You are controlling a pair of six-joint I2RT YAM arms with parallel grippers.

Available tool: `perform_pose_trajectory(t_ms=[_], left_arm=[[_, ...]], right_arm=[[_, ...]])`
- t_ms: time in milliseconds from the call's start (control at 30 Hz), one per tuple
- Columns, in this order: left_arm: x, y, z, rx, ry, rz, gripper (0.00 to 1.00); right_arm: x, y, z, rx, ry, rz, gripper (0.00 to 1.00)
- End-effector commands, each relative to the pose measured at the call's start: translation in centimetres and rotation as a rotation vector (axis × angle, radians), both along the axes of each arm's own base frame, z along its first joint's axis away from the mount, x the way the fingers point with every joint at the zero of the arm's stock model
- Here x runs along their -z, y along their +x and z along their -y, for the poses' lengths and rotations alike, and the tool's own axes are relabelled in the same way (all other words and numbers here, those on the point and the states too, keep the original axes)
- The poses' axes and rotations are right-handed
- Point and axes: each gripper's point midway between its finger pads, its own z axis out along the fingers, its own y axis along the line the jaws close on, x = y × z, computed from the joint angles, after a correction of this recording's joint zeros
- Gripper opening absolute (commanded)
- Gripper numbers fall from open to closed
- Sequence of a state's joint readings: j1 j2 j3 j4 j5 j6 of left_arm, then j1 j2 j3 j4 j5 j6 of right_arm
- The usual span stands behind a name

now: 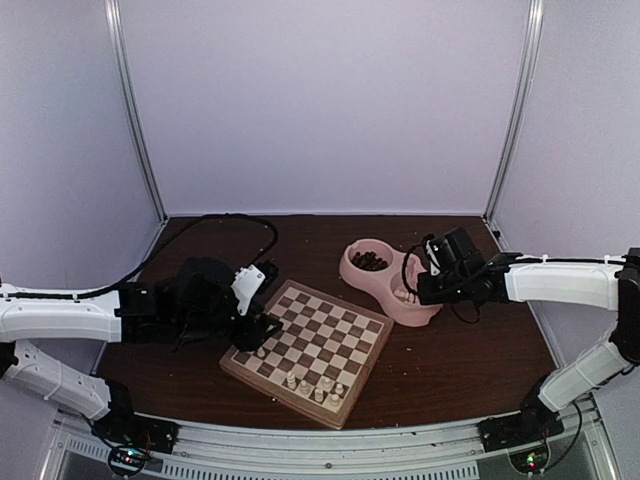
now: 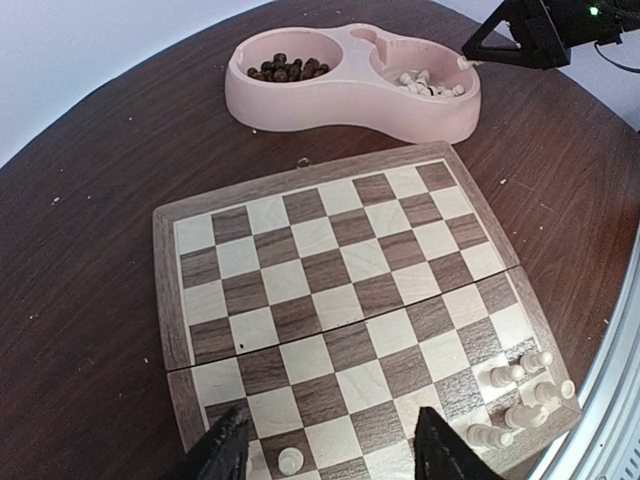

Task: Set up the chess pieces on the board
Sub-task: Pick up the pawn from the storage box.

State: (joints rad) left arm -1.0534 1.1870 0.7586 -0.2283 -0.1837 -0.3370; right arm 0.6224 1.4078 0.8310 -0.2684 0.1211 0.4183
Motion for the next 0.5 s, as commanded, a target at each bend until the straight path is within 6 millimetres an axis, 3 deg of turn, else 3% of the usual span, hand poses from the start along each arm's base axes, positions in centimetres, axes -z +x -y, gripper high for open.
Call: perform_pose_trajectory(t_ms=[0,167,467], left_arm=[[-0.7,0.6,0.7,0.005,-0.037,0.032,0.57],[-0.3,0.6,1.0,0.012,-0.03,0.023,0.57],[-0.2,0.6,1.1,0.016,-0.029,0.018,0.57]], right_arm=[[-0.4,-0.1,-1.1,-0.049,0.04,0.017,0.13],[-1.0,-0.9,-3.8,-0.173,0.128,0.018,0.13],[-1.3,-4.9,-11.3,-0.496,0.23,-0.015,0.15]])
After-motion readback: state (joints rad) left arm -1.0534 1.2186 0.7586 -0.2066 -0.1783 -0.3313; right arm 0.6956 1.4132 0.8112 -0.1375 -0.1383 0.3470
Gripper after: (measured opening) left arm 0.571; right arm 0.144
